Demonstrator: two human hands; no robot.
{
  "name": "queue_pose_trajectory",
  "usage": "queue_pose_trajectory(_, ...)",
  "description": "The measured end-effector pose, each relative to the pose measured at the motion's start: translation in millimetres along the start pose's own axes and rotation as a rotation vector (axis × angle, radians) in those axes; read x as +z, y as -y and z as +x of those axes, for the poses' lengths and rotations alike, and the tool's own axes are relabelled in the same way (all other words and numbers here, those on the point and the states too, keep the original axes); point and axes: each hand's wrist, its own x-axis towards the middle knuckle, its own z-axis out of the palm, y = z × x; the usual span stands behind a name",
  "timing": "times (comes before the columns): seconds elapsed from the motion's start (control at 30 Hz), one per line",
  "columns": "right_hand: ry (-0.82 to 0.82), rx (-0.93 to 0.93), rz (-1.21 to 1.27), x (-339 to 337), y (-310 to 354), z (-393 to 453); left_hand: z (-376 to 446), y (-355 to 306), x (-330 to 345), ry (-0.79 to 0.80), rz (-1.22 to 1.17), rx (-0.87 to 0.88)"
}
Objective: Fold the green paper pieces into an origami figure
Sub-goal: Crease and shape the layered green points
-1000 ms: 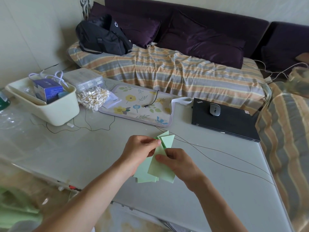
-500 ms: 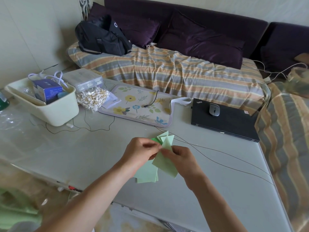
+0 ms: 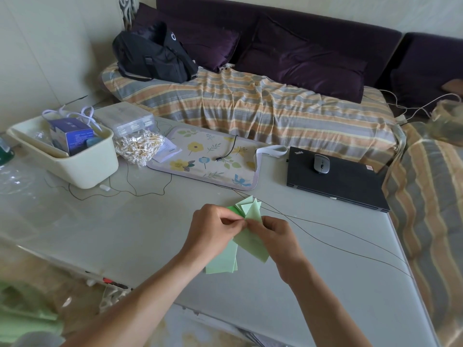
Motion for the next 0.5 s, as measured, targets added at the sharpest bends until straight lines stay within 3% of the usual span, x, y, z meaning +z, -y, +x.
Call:
queue_pose_trajectory(0.27, -0.001, -0.021, 0.012, 2.3, 0.4, -1.2, -1.6, -1.4, -1.0, -0.021, 0.004, -0.030)
queue_pose_trajectory(0.5, 0.011, -0.032, 0.013, 4.1, 2.0, -2.3, -0.6, -0.5, -1.8, 0.034, -0.192, -0.195)
